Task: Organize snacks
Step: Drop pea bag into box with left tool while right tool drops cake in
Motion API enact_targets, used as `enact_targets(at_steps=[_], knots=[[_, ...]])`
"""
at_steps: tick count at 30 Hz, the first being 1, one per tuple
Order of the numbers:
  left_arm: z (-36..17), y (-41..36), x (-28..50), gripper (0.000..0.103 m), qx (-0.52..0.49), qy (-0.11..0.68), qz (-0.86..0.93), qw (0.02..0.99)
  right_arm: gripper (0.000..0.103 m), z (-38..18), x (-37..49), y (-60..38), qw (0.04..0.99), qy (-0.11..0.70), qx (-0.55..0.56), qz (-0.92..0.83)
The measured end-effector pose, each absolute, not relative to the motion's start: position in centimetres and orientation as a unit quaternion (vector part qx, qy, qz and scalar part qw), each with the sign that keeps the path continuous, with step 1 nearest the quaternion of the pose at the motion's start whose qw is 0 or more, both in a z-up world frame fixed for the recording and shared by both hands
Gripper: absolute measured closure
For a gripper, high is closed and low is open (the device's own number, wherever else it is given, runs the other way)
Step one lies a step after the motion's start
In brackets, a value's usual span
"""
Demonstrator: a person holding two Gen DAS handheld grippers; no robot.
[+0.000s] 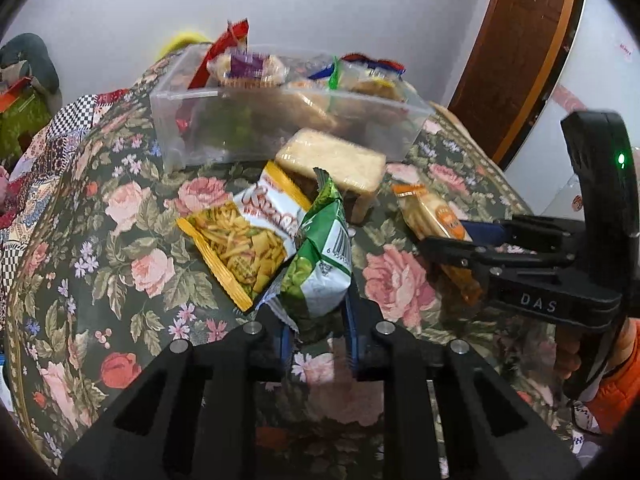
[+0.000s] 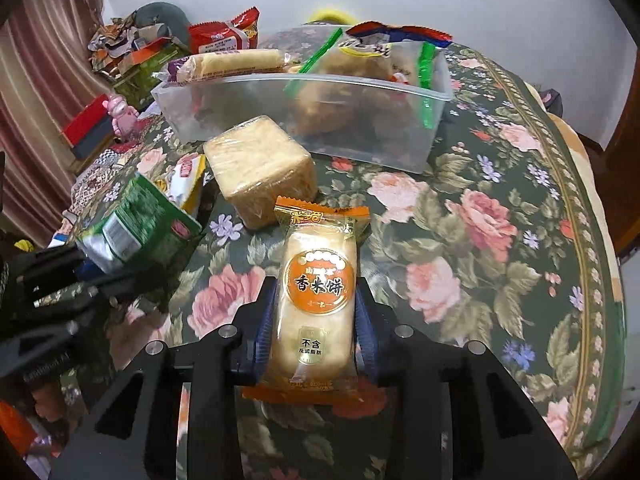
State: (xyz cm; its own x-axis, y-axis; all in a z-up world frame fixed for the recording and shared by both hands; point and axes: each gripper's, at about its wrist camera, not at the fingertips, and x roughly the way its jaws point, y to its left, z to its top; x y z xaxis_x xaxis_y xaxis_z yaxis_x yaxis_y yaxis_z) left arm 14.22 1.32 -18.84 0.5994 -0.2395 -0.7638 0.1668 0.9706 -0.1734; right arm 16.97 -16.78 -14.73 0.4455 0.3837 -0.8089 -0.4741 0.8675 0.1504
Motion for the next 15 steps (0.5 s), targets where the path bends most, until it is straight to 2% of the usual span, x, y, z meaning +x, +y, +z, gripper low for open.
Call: enact_targets(at_steps=[15], knots=[[-11.3,3.4,16.0,0.082,-0.044,0.364,-0.097,0.925,0.07,-7.3,18.4,-16.2,0.886,0.372,-0.042,0.272]])
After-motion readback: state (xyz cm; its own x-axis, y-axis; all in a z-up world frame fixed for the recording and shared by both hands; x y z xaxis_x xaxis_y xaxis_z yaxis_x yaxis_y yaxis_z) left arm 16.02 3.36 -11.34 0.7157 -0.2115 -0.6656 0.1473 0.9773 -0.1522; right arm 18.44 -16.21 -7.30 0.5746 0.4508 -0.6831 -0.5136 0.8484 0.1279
